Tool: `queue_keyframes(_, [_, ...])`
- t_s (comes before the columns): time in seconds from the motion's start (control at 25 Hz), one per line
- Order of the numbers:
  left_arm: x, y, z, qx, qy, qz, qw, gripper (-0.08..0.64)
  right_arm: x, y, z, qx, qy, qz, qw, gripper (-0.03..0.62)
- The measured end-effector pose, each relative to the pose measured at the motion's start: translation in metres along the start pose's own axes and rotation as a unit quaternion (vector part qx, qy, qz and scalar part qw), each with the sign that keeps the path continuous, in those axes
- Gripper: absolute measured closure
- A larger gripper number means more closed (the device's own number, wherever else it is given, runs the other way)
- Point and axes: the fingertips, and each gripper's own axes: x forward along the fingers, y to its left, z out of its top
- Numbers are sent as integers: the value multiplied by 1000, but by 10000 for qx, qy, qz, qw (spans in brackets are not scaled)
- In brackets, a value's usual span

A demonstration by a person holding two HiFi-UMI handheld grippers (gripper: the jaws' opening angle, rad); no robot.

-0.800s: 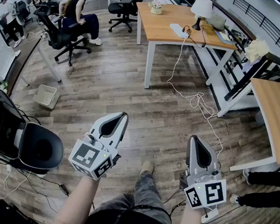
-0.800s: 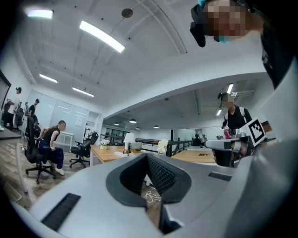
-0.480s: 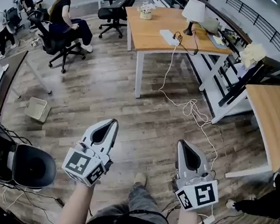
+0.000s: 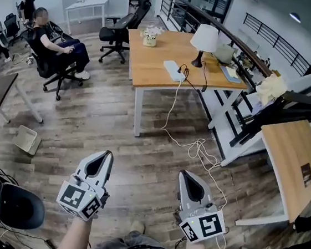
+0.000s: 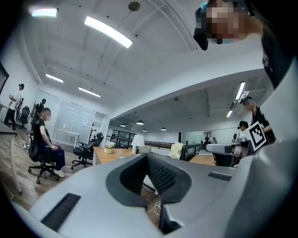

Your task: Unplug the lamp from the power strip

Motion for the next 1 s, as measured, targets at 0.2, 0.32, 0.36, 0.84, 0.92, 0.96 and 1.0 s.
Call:
queue_keyframes(0.2, [8,1,-7,-29,37,88,10000,563,10,-8,-4,-12,2,85,10000,584])
queue_keyframes(0.32, [21,-1,-3,61,23,40,10000,563,17,-19,1,-16,-59,6,10000,584])
queue_keyframes(0.36, [26,-1,-1,71,19,35,10000,563,20,-23,1,13,-53,9,10000,584])
queue_keyframes(0.84, [97,19,-15,-115,183,-57,9998,563,68,-65,-14,288,67,165,9994,584])
queue_keyframes(0.92, [116,24,-14,-129,180,-135,9997,563,79,-77,-13,261,78,95,9996,584])
queue_keyframes(0.96, [126,26,-12,-99,166,-191,9996,563,85,-85,-12,257,64,36,9996,584])
queue_keyframes(1.0, [138,27,-10,-56,155,-252,9995,563,92,-94,-10,266,34,-31,9996,584])
